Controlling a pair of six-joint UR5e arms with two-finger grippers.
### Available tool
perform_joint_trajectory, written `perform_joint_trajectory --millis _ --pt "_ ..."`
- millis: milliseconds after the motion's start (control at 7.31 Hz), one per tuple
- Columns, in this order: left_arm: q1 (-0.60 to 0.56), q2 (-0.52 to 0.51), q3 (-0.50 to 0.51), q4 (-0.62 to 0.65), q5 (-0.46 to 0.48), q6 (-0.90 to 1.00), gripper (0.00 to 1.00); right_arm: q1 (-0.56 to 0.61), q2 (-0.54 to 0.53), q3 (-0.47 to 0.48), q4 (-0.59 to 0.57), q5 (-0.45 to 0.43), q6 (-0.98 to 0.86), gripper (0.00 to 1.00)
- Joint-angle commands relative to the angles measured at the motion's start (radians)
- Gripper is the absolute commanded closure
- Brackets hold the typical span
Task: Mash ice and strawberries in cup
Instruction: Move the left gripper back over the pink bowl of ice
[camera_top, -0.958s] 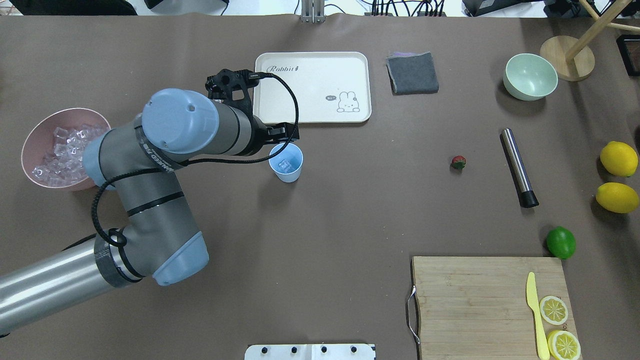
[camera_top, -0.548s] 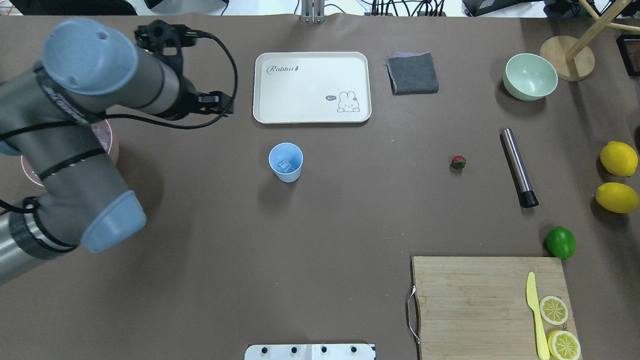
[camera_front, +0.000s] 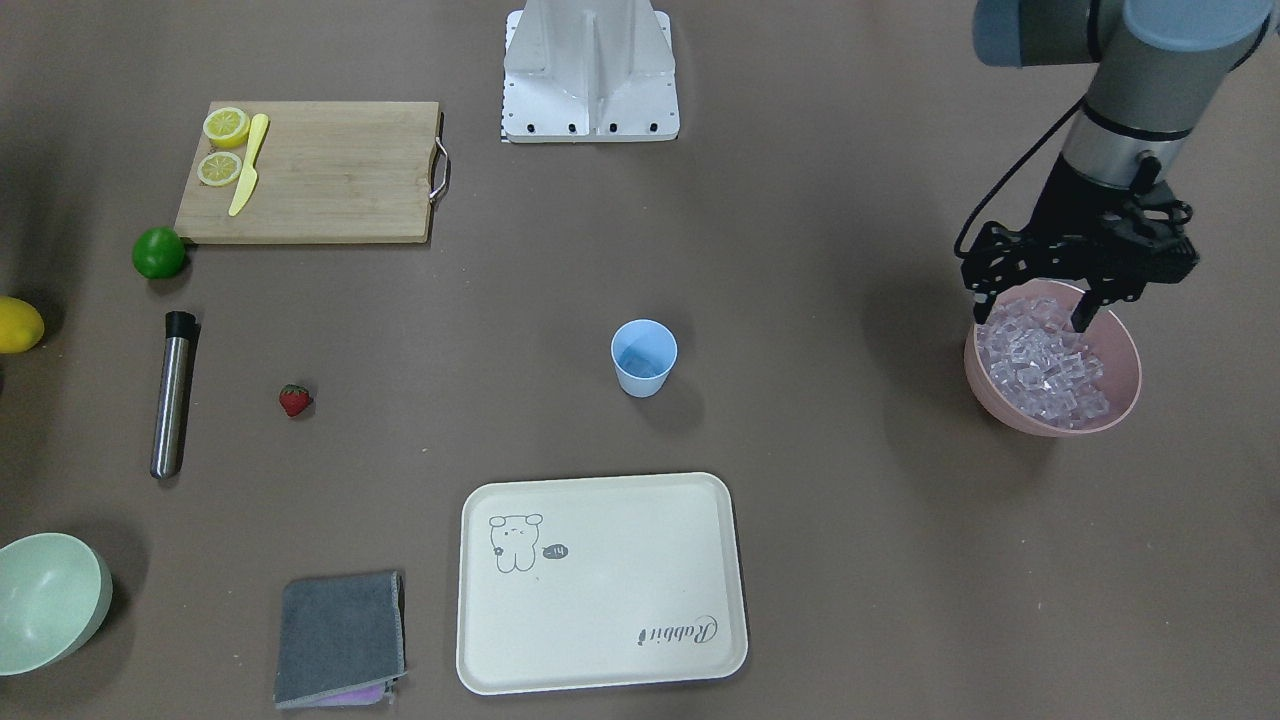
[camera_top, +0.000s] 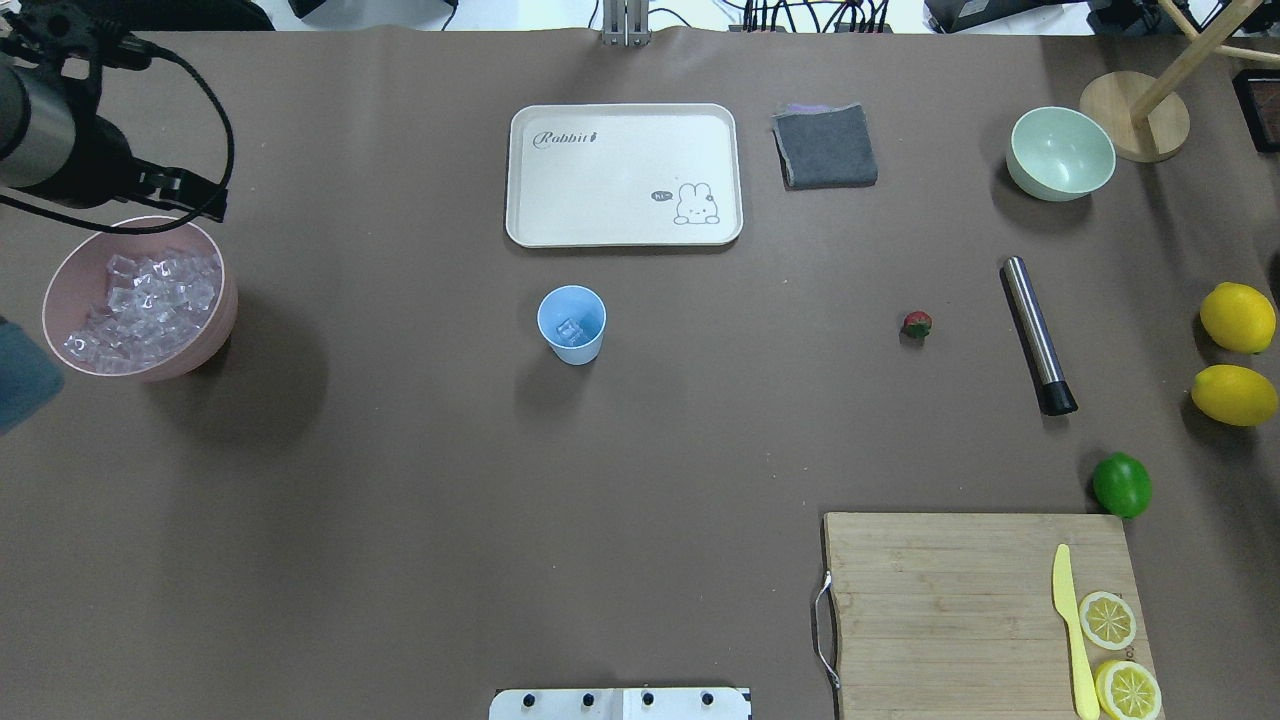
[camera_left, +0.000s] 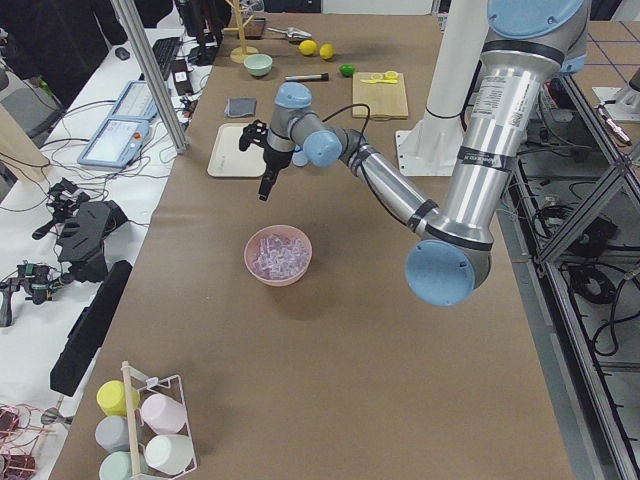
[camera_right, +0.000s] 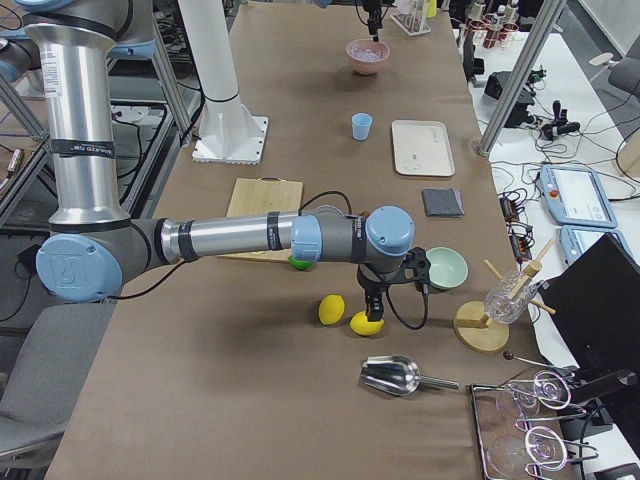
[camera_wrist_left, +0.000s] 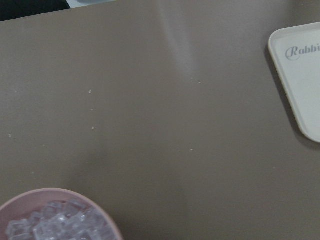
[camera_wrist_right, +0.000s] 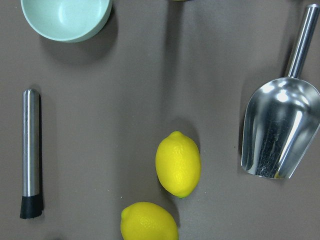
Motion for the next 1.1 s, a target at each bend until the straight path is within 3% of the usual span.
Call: perform_joint_trajectory --millis 0,137,548,958 --pt "-0.018 0.15 0.029 -0.163 -0.002 -0.023 0.03 0.0 -0.001 -0.001 0.002 -0.001 0.0 0.0" --pt "-0.018 0.158 0.049 -0.19 0.007 -0.116 0.03 0.0 -0.003 -0.002 0.002 -0.001 0.0 0.0" --pt "-0.004 0.157 0.106 -0.223 0.01 -0.132 0.03 -0.002 -0.004 -0.002 0.003 -0.002 -0.002 0.0" --pt "0.022 0.156 0.108 -0.223 -0.001 0.085 0.04 -0.006 0.0 -0.002 0.003 -0.004 0.0 0.0"
